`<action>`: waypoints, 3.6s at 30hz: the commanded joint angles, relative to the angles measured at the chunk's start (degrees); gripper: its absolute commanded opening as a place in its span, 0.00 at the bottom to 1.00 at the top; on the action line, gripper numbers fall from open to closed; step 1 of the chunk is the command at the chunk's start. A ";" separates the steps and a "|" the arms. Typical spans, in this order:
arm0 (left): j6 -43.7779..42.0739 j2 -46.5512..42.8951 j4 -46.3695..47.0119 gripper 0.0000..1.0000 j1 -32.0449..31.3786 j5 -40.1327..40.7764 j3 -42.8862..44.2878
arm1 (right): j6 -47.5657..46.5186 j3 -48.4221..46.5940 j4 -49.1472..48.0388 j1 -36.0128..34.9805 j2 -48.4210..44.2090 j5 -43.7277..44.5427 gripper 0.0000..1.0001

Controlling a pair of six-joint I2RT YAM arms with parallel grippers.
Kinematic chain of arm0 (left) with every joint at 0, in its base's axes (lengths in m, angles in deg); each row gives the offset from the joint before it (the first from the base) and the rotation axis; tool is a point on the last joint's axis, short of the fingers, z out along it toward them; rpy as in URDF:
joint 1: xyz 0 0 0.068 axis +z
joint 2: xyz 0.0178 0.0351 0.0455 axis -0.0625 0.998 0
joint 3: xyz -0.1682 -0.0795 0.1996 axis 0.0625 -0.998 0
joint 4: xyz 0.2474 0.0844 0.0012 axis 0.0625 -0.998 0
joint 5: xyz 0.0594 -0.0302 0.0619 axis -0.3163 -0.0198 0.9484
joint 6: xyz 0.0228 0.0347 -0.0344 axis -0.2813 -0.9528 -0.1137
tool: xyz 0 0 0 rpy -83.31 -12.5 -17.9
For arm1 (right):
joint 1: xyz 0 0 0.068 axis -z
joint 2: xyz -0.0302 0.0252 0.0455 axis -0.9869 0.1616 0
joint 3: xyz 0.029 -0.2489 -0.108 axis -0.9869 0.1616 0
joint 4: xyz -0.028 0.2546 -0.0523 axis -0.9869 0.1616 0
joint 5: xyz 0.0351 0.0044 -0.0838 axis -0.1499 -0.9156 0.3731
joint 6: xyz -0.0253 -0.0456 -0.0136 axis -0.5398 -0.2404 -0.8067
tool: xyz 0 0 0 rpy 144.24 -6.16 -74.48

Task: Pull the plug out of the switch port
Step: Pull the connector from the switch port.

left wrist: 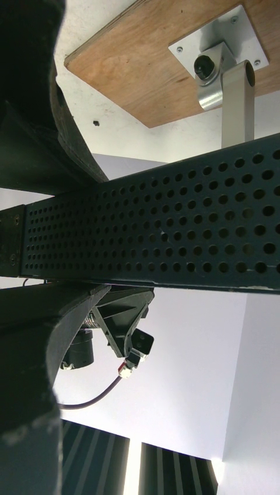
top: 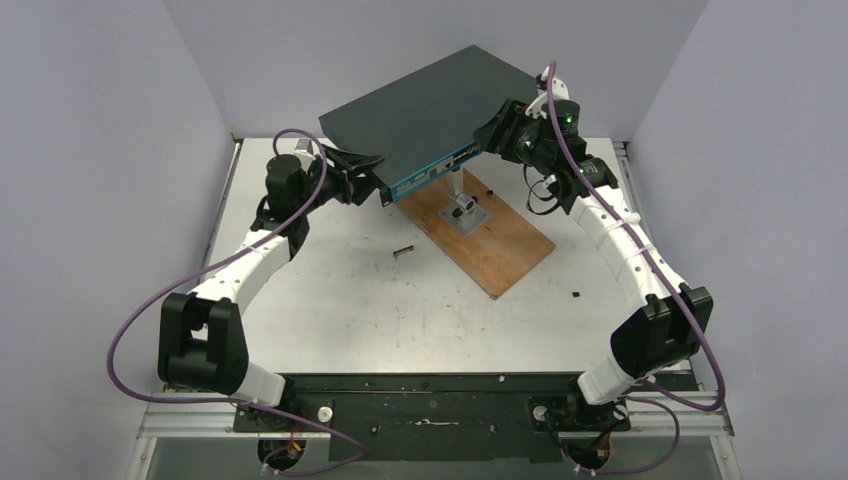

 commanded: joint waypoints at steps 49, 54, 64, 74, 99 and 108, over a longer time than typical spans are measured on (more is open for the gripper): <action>-0.97 2.30 3.60 0.00 -2.05 2.88 2.68 | -9.62 -2.99 7.20 -1.71 -4.04 8.67 0.50; -0.98 2.48 3.65 0.00 -2.02 2.79 2.83 | -15.98 -6.46 10.84 -4.67 -3.07 15.26 0.52; -1.00 2.69 3.63 0.00 -2.05 2.50 3.14 | -14.60 -7.74 8.55 -4.12 -1.59 11.40 0.49; -0.84 2.61 3.80 0.00 -2.02 2.51 3.04 | -3.49 -5.80 0.21 -1.35 0.56 -0.61 0.49; -0.46 2.78 4.56 0.00 -2.05 2.59 2.67 | -11.74 -7.18 7.14 3.45 -0.55 7.28 0.47; -0.41 2.79 4.57 0.00 -2.08 2.68 2.53 | -19.07 -12.02 13.14 1.09 2.29 11.43 0.49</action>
